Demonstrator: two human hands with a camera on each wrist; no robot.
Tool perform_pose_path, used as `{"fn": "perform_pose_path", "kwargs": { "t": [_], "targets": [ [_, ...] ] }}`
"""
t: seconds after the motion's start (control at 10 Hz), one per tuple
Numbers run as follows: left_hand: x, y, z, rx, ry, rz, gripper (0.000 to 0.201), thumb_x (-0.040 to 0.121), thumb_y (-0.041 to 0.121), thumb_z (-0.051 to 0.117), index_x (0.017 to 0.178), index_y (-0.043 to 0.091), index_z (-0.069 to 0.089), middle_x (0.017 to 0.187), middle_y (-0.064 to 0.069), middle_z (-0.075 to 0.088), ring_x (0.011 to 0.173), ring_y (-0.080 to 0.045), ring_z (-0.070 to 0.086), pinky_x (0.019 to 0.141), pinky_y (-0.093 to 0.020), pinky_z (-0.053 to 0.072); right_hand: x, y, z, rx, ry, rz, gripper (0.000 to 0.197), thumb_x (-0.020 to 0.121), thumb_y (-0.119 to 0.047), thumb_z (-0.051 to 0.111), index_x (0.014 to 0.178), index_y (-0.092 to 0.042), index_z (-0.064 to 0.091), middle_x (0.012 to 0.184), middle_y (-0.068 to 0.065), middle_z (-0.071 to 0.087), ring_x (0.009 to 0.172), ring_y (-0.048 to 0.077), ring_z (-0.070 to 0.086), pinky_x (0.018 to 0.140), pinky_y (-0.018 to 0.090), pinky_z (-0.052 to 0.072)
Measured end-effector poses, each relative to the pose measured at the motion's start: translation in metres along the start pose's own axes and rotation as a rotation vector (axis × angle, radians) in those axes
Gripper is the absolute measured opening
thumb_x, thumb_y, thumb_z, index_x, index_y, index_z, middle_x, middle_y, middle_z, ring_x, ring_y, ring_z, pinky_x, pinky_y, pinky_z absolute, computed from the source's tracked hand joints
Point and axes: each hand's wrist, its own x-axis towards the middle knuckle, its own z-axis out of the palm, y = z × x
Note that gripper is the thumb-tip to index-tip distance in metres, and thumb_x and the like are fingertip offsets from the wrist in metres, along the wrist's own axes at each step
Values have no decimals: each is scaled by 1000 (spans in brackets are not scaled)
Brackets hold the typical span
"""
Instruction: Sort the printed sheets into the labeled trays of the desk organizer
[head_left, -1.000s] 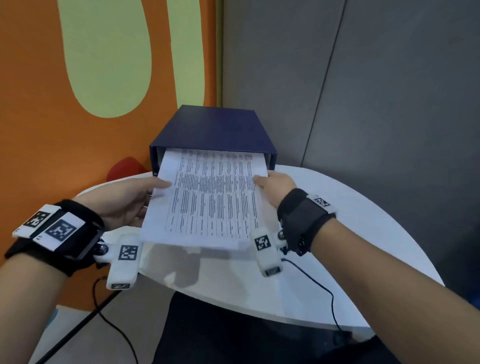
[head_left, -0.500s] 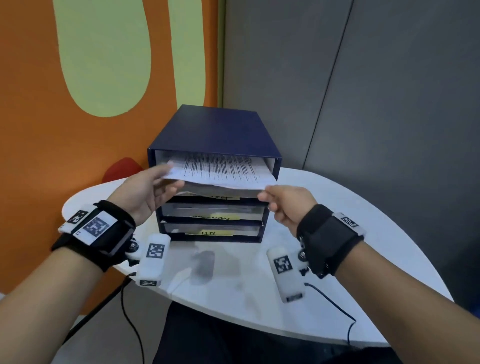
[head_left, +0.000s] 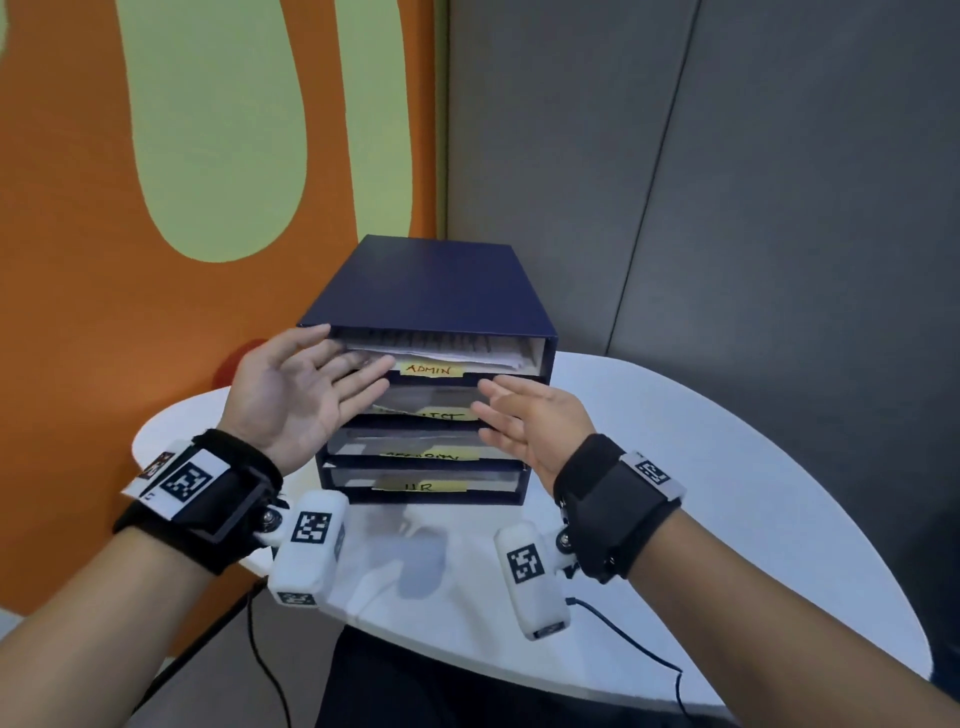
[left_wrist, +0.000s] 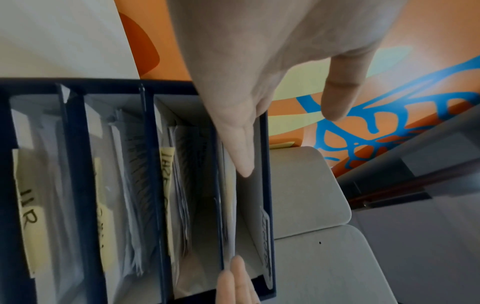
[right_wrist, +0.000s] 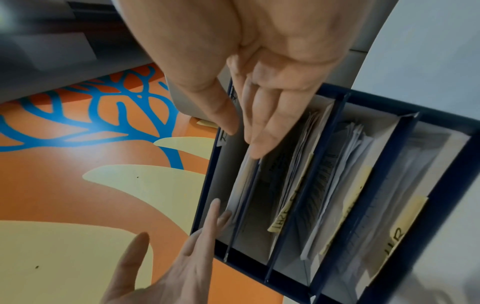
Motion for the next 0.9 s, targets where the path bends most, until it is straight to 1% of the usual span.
{"fn": "perform_pose_path", "kwargs": {
  "t": [0.1, 0.2, 0.3, 0.4, 0.5, 0.6, 0.7, 0.8, 0.9],
  "targets": [
    [10, -8, 8, -29, -2, -4, 71, 95, 21, 48, 156, 5, 15, 157, -26, 26, 126, -41, 57, 112, -47, 41, -4, -4, -6, -12, 8, 0, 36, 94, 2, 53, 130, -3, 53, 128, 9, 63, 107, 25, 67, 79, 32, 59],
    [28, -19, 23, -27, -8, -33, 63, 93, 15, 46, 152, 3, 28, 151, -25, 40, 130, -41, 52, 114, -47, 38, -9, -9, -14, -3, 13, -9, 34, 94, 2, 53, 128, -3, 55, 126, 10, 64, 107, 26, 66, 79, 33, 58],
    [48, -28, 40, 12, 15, -39, 47, 86, 6, 43, 132, 1, 48, 141, -16, 55, 130, -35, 54, 117, -49, 32, -12, -11, -23, -18, 39, -15, 34, 93, 1, 55, 128, -2, 55, 124, 11, 65, 106, 27, 67, 79, 32, 58],
    [63, -32, 46, -18, 46, -19, 44, 69, -1, 47, 112, 6, 47, 133, -13, 58, 133, -35, 51, 114, -49, 36, -14, -11, -32, -29, 73, -32, 33, 93, 0, 56, 126, -1, 56, 121, 13, 66, 105, 27, 68, 78, 32, 58],
    [64, -35, 41, -53, 38, -39, 47, 75, -2, 44, 121, 5, 50, 137, -16, 58, 129, -39, 54, 113, -48, 39, -17, -11, -42, -64, 100, -63, 28, 93, -1, 56, 121, -2, 60, 117, 12, 68, 103, 25, 69, 77, 31, 59],
    [51, -37, 39, -11, -10, -84, 37, 89, 4, 40, 125, 4, 48, 132, -24, 62, 121, -39, 62, 108, -44, 47, -24, -12, -56, -88, 132, -78, 24, 93, -1, 56, 115, -4, 63, 111, 10, 70, 100, 24, 70, 78, 32, 58],
    [27, -48, 45, 164, -20, -111, 29, 95, 8, 39, 119, -1, 53, 128, -19, 66, 115, -32, 67, 96, -37, 55, -32, -9, -70, -131, 172, -76, 21, 93, -2, 54, 110, -6, 64, 106, 8, 71, 96, 23, 71, 73, 31, 57],
    [2, -75, 52, 454, -38, -174, 33, 98, 10, 44, 127, 6, 59, 120, -11, 72, 108, -27, 70, 88, -33, 59, -42, 4, -88, -275, 240, -58, 17, 92, -3, 53, 102, -10, 65, 101, 6, 72, 89, 20, 69, 67, 28, 54],
    [-17, -111, 58, 806, -80, -266, 24, 99, 13, 54, 121, 9, 64, 108, -8, 76, 95, -26, 74, 81, -32, 60, -55, 27, -109, -459, 335, -58, 21, 90, -5, 51, 91, -19, 67, 95, 1, 73, 83, 17, 67, 64, 25, 50]
  ]
}}
